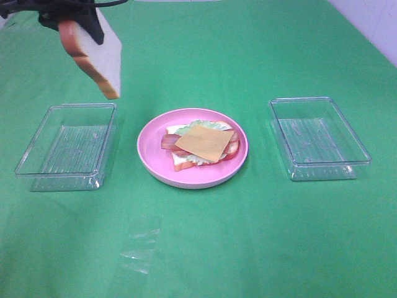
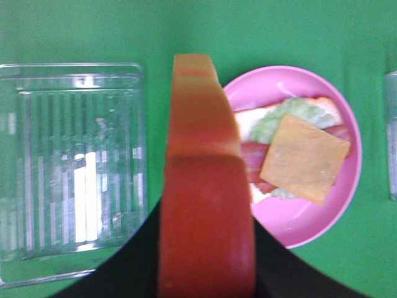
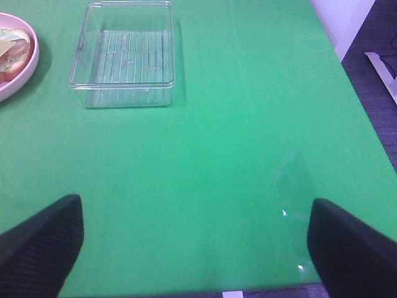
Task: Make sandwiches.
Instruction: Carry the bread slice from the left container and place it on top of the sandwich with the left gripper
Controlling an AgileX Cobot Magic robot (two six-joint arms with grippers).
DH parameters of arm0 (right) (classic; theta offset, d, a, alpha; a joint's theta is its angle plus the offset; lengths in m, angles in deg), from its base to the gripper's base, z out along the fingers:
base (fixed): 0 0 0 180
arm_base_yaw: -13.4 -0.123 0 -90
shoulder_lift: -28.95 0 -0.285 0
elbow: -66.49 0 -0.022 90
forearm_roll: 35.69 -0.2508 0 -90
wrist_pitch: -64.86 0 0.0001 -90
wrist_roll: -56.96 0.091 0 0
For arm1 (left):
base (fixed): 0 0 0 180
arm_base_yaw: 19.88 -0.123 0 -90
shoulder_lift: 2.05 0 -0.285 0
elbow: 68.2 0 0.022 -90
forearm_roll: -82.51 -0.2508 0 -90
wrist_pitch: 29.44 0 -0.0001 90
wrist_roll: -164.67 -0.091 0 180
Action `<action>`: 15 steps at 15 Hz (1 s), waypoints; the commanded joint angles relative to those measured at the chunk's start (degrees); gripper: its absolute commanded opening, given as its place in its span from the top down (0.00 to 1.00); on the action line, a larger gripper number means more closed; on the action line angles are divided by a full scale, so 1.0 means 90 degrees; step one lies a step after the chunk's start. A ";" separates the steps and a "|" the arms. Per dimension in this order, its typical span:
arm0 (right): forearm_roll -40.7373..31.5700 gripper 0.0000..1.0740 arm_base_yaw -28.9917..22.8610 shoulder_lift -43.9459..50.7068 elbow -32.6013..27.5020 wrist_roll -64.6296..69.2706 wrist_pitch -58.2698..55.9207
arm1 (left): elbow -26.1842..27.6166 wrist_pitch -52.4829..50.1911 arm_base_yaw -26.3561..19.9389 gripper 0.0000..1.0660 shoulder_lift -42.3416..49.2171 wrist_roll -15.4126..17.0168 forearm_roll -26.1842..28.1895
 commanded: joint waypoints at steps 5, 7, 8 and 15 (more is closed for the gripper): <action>0.0000 0.11 0.0025 0.0172 -0.0025 -0.0051 0.0025 | 0.0013 -0.0395 0.0025 0.94 -0.1299 -0.1547 0.3463; 0.0000 0.11 0.0025 0.0172 -0.0025 -0.0051 0.0025 | 0.0013 -0.0395 0.0038 0.94 -0.1662 -0.2139 0.4393; 0.0000 0.11 0.0025 0.0172 -0.0025 -0.0051 0.0025 | 0.0013 -0.0407 0.0038 0.94 -0.1884 -0.2330 0.4838; 0.0000 0.11 0.0025 0.0172 -0.0025 -0.0051 0.0025 | 0.0013 -0.0904 0.0038 0.94 -0.2426 -0.2324 0.4864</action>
